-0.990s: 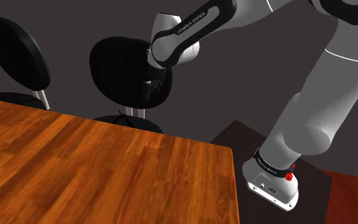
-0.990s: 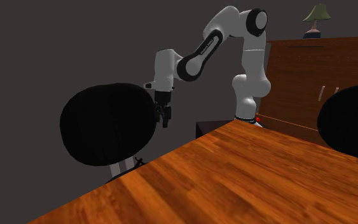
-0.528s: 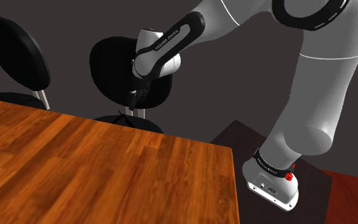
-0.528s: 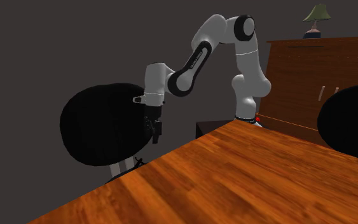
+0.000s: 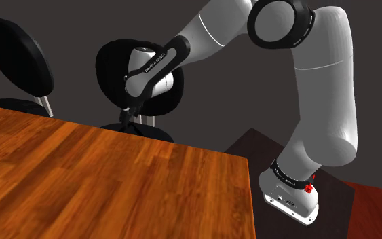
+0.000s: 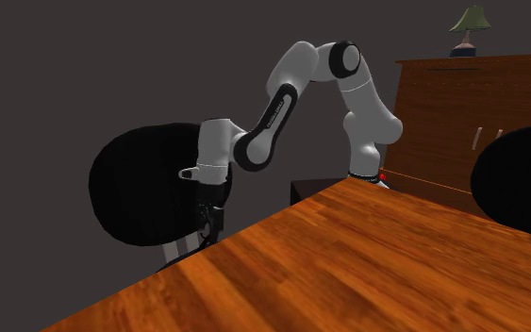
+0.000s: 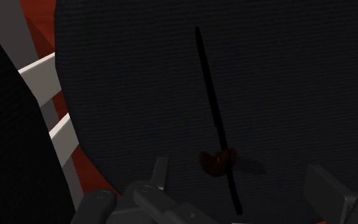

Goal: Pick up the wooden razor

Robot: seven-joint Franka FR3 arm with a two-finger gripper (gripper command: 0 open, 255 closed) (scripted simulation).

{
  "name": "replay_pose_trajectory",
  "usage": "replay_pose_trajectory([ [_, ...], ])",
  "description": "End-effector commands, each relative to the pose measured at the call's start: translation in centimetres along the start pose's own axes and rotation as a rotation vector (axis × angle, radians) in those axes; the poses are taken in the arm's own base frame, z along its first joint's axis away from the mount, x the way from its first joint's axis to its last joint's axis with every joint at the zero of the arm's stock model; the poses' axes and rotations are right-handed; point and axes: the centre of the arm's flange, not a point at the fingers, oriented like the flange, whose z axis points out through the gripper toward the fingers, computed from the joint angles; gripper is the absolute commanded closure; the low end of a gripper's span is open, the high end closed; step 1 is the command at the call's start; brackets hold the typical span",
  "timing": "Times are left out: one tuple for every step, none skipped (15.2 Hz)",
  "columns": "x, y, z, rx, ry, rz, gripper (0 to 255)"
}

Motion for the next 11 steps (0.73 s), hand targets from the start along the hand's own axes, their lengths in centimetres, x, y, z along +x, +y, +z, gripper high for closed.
replay_pose_trajectory([
  [0.0,0.2,1.2,0.001,0.002,-0.002,0],
  [-0.1,0.2,1.7,0.001,0.002,-0.002,0],
  [-0.3,0.3,2.2,0.001,0.002,-0.002,0],
  [-0.4,0.4,2.7,0.001,0.002,-0.002,0],
  [-0.5,0.5,3.2,0.001,0.002,-0.002,0],
  [-0.6,0.5,3.5,0.001,0.002,-0.002,0],
  [-0.6,0.5,3.5,0.001,0.002,-0.002,0],
  [-0.6,0.5,3.5,0.001,0.002,-0.002,0],
  [-0.6,0.5,3.5,0.001,0.002,-0.002,255],
  [-0.6,0.5,3.5,0.001,0.002,-0.002,255],
  [-0.6,0.5,3.5,0.001,0.002,-0.002,255],
])
